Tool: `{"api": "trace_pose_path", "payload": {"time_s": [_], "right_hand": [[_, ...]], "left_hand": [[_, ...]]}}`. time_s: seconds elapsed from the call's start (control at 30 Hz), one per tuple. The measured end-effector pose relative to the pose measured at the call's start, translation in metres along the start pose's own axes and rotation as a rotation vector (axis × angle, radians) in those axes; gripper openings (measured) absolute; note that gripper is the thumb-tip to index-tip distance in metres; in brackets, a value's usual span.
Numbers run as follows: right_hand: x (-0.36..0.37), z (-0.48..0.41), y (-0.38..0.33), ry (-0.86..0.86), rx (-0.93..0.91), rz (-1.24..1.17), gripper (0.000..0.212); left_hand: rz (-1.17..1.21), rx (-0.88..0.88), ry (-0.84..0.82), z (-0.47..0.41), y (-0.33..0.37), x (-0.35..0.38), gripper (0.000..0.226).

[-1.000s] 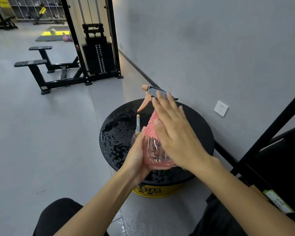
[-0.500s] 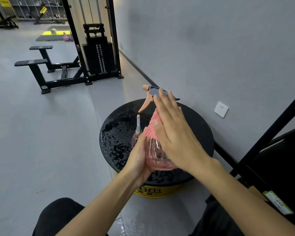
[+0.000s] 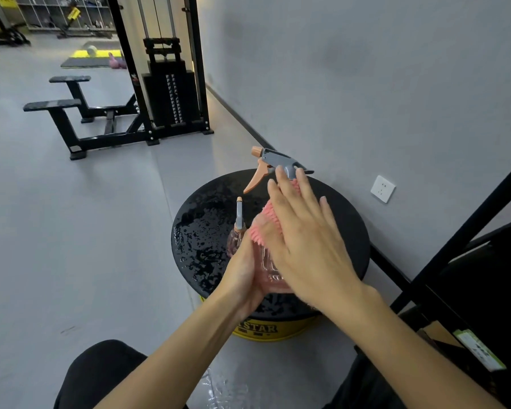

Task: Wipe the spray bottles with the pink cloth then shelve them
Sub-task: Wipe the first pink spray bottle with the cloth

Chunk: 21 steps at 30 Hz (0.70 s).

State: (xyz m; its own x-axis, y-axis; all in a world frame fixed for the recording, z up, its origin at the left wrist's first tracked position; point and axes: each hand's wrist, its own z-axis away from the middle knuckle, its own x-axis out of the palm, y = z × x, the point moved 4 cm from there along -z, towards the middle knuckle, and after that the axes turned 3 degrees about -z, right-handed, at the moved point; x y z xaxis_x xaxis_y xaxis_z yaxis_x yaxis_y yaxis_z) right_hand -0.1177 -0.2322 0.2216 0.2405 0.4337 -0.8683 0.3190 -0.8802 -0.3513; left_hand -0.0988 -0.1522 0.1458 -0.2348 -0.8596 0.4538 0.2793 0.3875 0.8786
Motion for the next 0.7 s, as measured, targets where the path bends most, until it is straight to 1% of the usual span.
{"api": "trace_pose_path", "payload": {"time_s": [0.07,0.13,0.23,0.3,0.37,0.47,0.6,0.7], "right_hand": [[0.006,0.008,-0.004,-0.020,-0.011,0.018,0.076],[0.017,0.019,-0.006,0.005,-0.038,0.008,0.072],[0.025,0.023,0.000,0.122,-0.044,-0.104,0.060],[0.022,0.018,0.002,0.183,-0.062,-0.193,0.055],[0.017,0.012,0.002,0.212,-0.098,-0.256,0.053],[0.006,0.000,0.001,0.254,-0.150,-0.319,0.049],[-0.012,-0.028,0.003,0.278,-0.177,-0.266,0.054],[-0.021,-0.048,0.003,0.202,-0.186,-0.127,0.058]], "left_hand": [[0.083,-0.012,0.047,-0.003,-0.003,-0.005,0.047],[0.136,-0.048,0.083,-0.004,-0.005,-0.010,0.049],[0.066,-0.051,0.074,-0.001,-0.004,-0.009,0.045],[0.033,-0.042,0.039,0.001,-0.004,-0.005,0.043],[0.010,-0.036,0.019,0.002,-0.001,-0.003,0.042],[0.004,-0.037,0.042,0.001,0.000,-0.004,0.042],[-0.018,-0.086,0.012,0.006,-0.006,0.002,0.045],[-0.027,-0.101,0.009,0.007,-0.007,0.004,0.048]]}}
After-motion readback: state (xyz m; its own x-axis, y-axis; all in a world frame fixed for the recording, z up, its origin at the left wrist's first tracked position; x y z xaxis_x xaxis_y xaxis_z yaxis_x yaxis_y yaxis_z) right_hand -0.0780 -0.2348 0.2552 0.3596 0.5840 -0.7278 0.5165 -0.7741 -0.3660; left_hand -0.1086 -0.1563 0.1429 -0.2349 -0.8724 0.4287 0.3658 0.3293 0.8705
